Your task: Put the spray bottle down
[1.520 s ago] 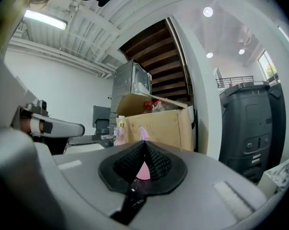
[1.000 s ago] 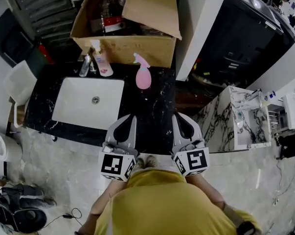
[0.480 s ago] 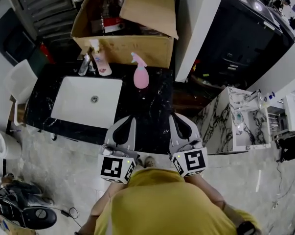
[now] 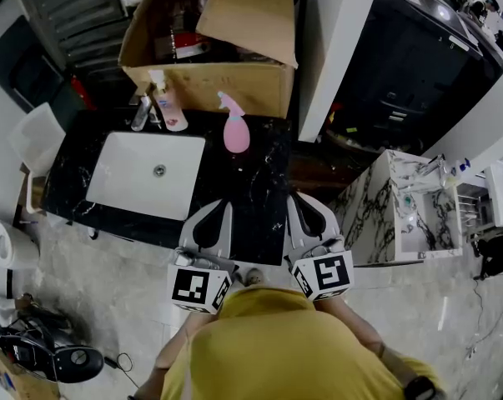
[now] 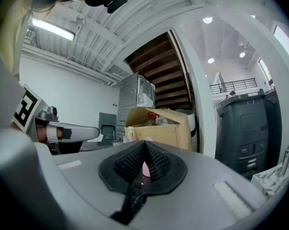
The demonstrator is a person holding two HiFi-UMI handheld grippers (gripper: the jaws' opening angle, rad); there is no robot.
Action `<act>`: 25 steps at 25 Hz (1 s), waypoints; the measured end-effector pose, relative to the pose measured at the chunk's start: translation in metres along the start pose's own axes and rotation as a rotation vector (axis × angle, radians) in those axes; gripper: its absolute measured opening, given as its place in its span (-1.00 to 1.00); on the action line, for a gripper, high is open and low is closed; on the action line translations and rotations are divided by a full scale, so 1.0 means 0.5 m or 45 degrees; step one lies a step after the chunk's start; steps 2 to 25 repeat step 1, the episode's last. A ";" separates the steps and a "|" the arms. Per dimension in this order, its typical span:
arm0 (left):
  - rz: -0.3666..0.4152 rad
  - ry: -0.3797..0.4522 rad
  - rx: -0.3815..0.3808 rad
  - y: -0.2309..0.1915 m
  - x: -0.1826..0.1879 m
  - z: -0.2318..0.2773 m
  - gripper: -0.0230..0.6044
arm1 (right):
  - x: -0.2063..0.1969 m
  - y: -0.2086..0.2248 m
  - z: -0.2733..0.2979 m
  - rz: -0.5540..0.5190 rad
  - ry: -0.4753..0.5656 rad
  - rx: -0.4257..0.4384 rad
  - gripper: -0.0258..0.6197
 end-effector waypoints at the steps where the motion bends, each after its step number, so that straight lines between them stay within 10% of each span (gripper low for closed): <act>1: 0.000 0.000 -0.002 0.003 -0.001 0.002 -0.93 | 0.000 0.003 -0.001 -0.001 -0.001 0.000 -0.92; 25: 0.000 0.000 -0.002 0.003 -0.001 0.002 -0.93 | 0.000 0.003 -0.001 -0.001 -0.001 0.000 -0.92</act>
Point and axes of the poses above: the fingertips, and each gripper's own axes: z forward along the fingers, y to its right, x out of its top, the point moved 10 cm from there along -z, backward along the fingers, and after that the axes turned 1 degree about y, right-handed, at the moved point
